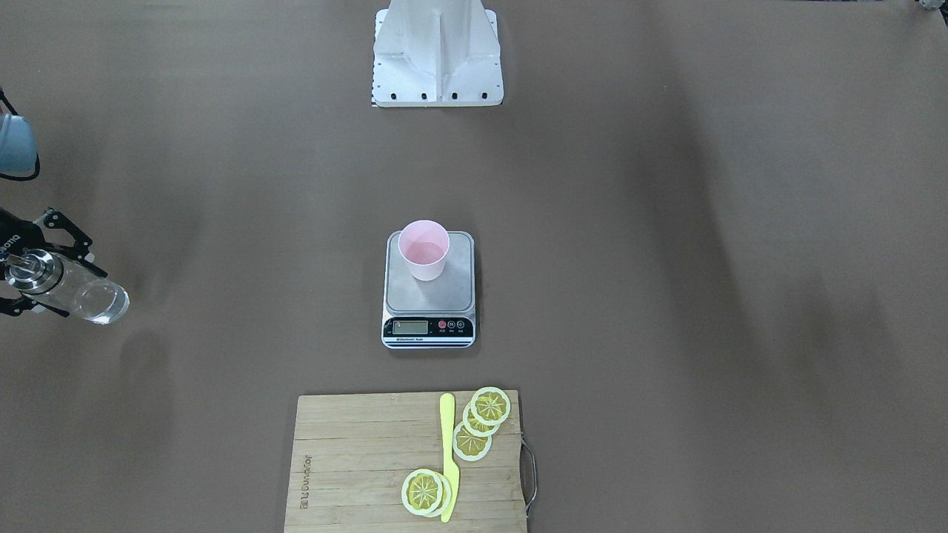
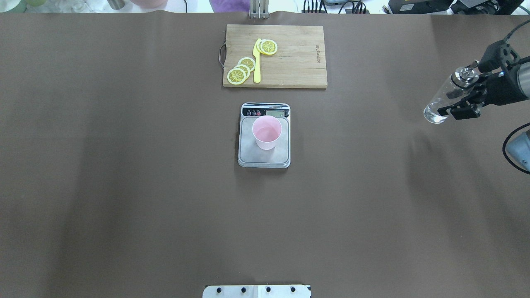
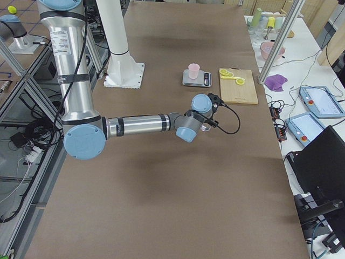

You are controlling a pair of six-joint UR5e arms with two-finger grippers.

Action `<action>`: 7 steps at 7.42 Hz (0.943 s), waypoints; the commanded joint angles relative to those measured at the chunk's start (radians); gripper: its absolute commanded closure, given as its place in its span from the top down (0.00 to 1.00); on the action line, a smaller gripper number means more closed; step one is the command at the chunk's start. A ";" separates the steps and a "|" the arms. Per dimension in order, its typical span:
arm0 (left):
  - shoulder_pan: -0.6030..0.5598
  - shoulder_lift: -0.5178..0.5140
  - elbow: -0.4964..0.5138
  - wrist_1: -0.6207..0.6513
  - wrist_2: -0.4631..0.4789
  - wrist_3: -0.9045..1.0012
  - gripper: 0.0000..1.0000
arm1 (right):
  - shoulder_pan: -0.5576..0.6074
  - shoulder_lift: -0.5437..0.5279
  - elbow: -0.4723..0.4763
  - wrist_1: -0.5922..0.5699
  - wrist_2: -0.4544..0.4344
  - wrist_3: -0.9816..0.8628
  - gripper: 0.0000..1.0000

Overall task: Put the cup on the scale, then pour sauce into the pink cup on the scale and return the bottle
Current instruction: 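Lift the sauce bottle with the right gripper off the table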

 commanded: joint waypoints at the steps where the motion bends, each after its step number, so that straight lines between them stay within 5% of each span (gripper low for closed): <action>1: -0.002 0.000 -0.001 0.000 0.001 -0.001 0.98 | -0.056 0.005 0.184 -0.253 -0.102 -0.001 0.00; 4: -0.002 0.000 -0.001 0.000 0.001 -0.001 0.98 | -0.171 0.052 0.450 -0.693 -0.268 -0.004 0.00; 7: -0.002 0.000 0.001 0.000 -0.001 -0.001 0.98 | -0.259 0.218 0.481 -1.002 -0.423 -0.004 0.00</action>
